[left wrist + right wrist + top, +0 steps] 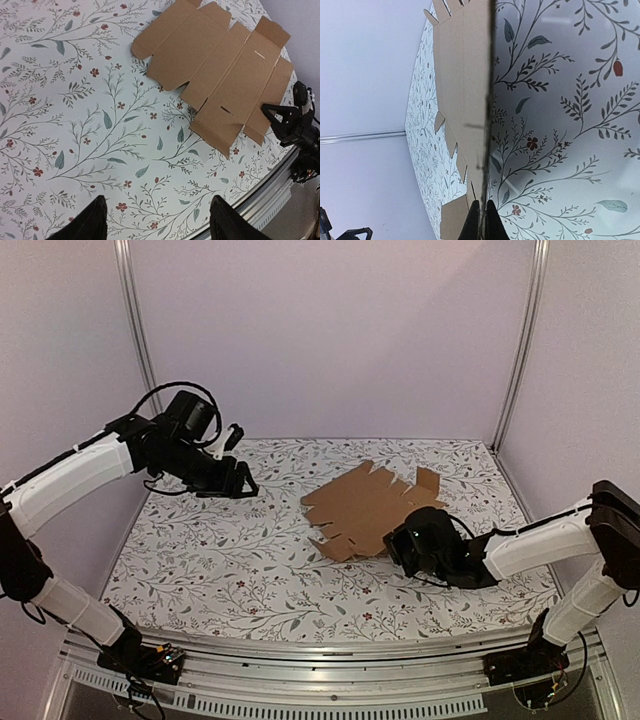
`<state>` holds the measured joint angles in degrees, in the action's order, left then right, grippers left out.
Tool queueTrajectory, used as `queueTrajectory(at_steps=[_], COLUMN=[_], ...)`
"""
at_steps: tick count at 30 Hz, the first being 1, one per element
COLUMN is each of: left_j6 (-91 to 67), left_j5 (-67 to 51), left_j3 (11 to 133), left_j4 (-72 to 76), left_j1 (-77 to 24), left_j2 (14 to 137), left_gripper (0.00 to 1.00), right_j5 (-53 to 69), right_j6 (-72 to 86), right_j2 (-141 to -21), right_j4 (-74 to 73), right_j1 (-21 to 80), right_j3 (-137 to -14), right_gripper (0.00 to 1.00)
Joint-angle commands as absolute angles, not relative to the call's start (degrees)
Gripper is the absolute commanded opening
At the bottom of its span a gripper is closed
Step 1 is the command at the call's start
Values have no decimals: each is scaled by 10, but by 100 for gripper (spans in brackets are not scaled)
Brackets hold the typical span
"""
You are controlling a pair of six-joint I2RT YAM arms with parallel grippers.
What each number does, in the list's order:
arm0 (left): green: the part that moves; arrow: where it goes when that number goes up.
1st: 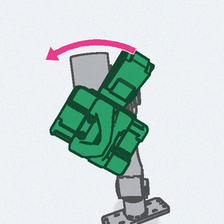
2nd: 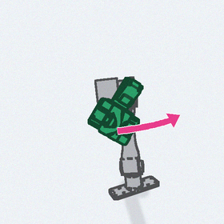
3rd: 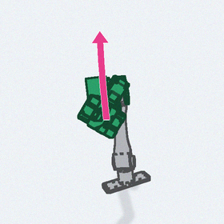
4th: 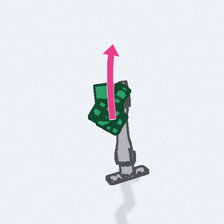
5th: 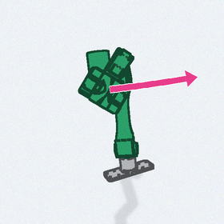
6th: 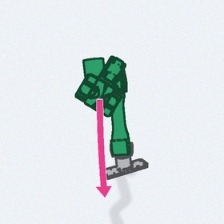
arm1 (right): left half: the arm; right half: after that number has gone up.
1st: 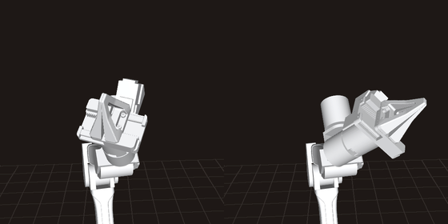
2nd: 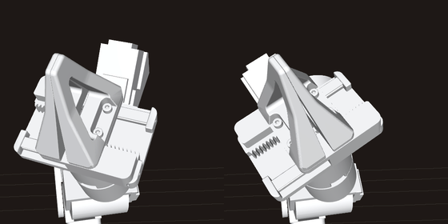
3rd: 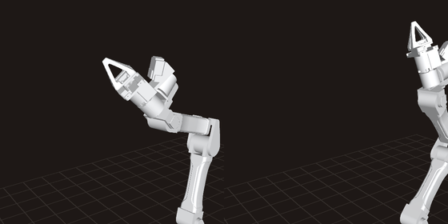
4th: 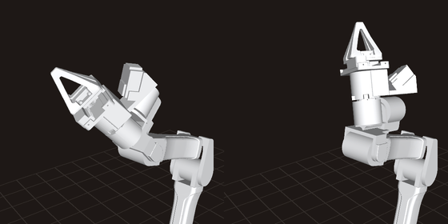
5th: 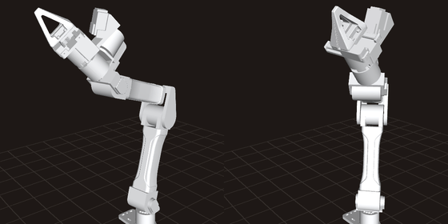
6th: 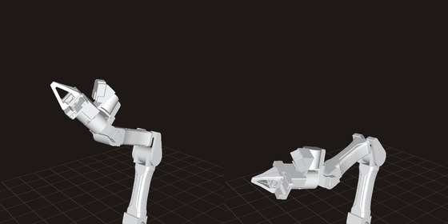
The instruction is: Fold the paper box
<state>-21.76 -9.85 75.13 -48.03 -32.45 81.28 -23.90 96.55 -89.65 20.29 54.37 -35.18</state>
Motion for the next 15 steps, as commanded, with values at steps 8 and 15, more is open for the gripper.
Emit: queueTrajectory(at_steps=[8, 15], left_j6=[-214, -207], left_j5=[-29, -2], left_j3=[818, 836], left_j4=[-525, -537], left_j1=[-320, -320], left_j2=[777, 759], left_gripper=[72, 73], right_j5=[51, 257], right_j6=[630, 396], right_j2=[-810, -851], right_j4=[-69, -305], right_j1=[442, 395], right_j3=[-499, -652], right_gripper=[0, 0])
